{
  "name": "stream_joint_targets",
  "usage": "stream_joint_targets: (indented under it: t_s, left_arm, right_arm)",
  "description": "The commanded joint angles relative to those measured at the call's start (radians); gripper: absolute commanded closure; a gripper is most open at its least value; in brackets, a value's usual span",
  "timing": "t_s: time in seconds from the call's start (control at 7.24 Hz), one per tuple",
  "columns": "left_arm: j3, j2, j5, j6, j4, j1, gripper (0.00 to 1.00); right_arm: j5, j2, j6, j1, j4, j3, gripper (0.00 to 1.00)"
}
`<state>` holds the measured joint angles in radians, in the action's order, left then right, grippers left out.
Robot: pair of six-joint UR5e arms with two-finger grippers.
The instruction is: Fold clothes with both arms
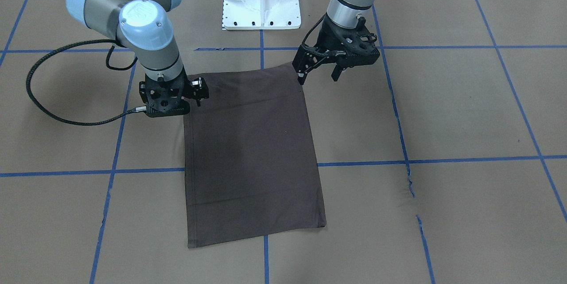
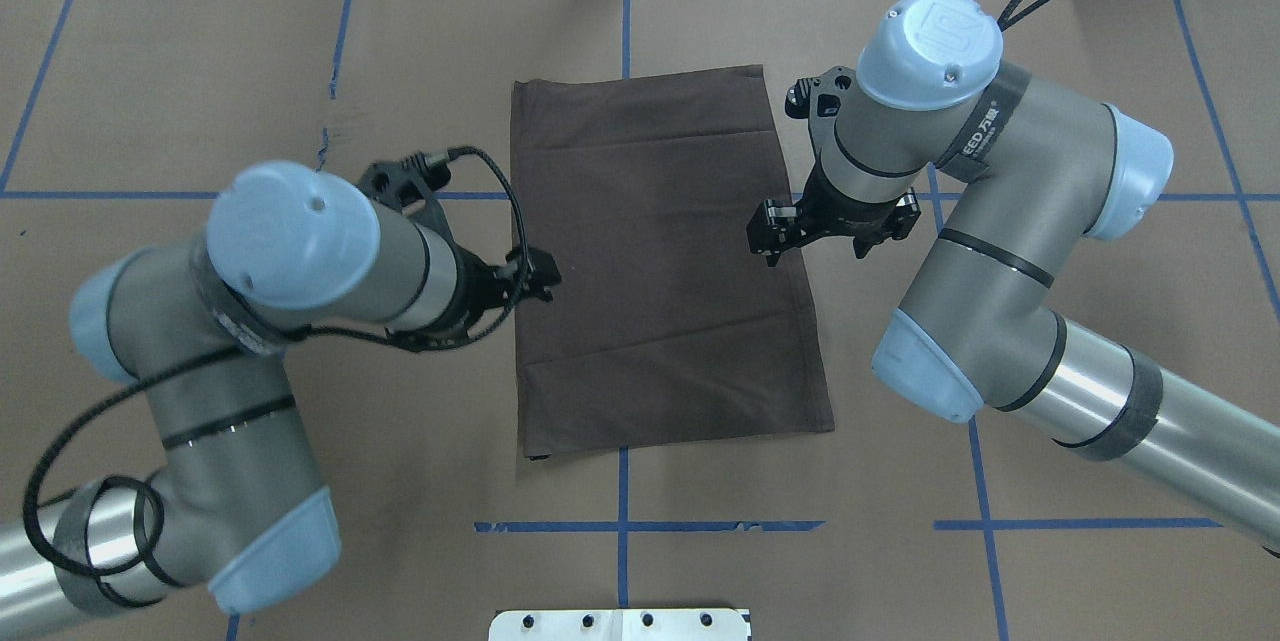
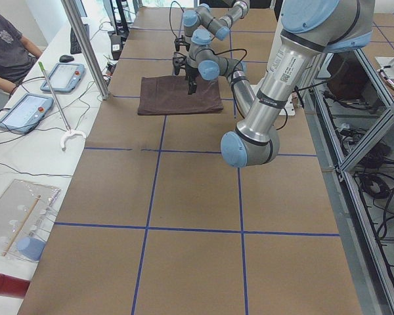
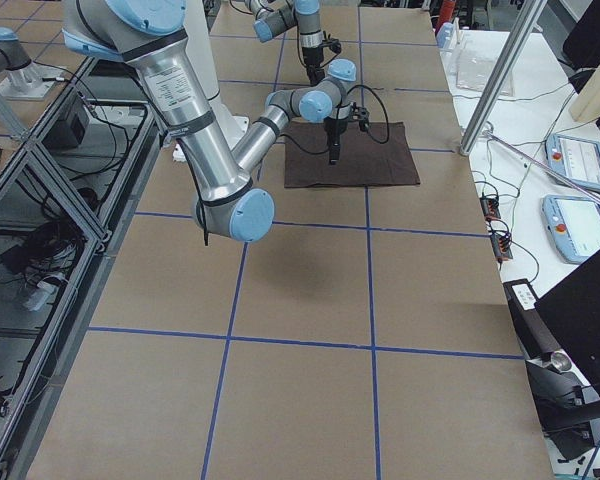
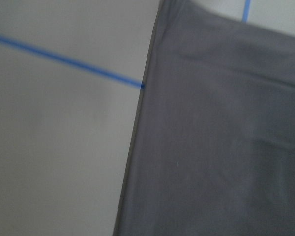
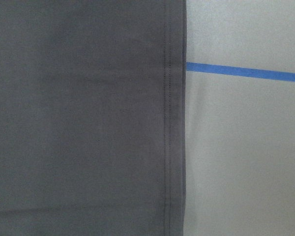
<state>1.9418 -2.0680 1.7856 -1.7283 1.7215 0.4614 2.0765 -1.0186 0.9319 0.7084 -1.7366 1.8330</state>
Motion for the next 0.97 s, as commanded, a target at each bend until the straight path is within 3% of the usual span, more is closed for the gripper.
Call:
stream_joint_targets:
  t_s: [0.0, 0.83]
  left_arm:
    - [-0.012, 0.029, -0.147, -0.185, 0.020, -0.171, 0.00]
    - [-0.113, 0.003, -0.189, -0.224, 0.023, -0.213, 0.09]
  right_arm:
    - [0.034, 0.002, 0.022, 0.009, 0.000, 0.052, 0.00]
    - [0.037, 0.009, 0.047, 0.009, 0.000, 0.055, 0.00]
